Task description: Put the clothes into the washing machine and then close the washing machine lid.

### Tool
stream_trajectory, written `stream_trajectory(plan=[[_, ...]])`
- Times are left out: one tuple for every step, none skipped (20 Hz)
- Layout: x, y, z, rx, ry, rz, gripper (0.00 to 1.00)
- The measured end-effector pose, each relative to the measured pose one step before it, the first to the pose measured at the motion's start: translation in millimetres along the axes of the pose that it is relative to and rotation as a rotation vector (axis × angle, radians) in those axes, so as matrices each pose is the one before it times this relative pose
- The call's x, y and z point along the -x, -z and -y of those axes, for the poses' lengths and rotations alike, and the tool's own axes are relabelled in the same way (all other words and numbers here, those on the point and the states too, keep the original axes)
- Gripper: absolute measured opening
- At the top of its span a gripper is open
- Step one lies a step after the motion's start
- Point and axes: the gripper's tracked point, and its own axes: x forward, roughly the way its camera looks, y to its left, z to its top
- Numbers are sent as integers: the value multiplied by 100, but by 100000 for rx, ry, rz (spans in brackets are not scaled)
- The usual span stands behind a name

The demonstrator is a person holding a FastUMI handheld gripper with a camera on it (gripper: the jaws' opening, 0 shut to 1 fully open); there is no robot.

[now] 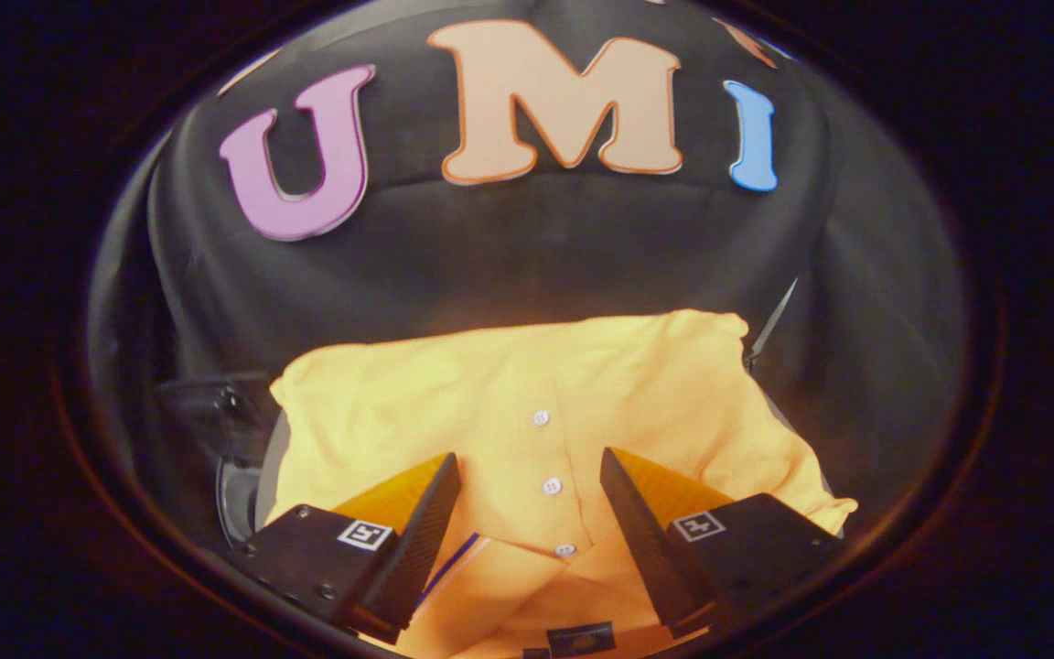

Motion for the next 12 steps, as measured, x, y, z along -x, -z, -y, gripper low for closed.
stream_trajectory(plan=[[613,15,-187,1977,-102,1845,96],[-131,48,-237,1961,566,569,96],[109,390,95,2066,331,-2678,94],[-46,-206,-238,-95,-567,1150,79],[-21,-99,-140,-857,-664,-391,65],[278,212,234,-1916,1438,-169,50],[346,-234,319,-3024,2585,1453,35],[-342,375,163,-3477,811,-1336,20],[86,49,-123,-1525,-241,288,5],[187,189,23,-1294,-258,436,5],[420,240,-47,-1967,-104,-593,2],[360,-8,-97,-2408,435,1339,2]])
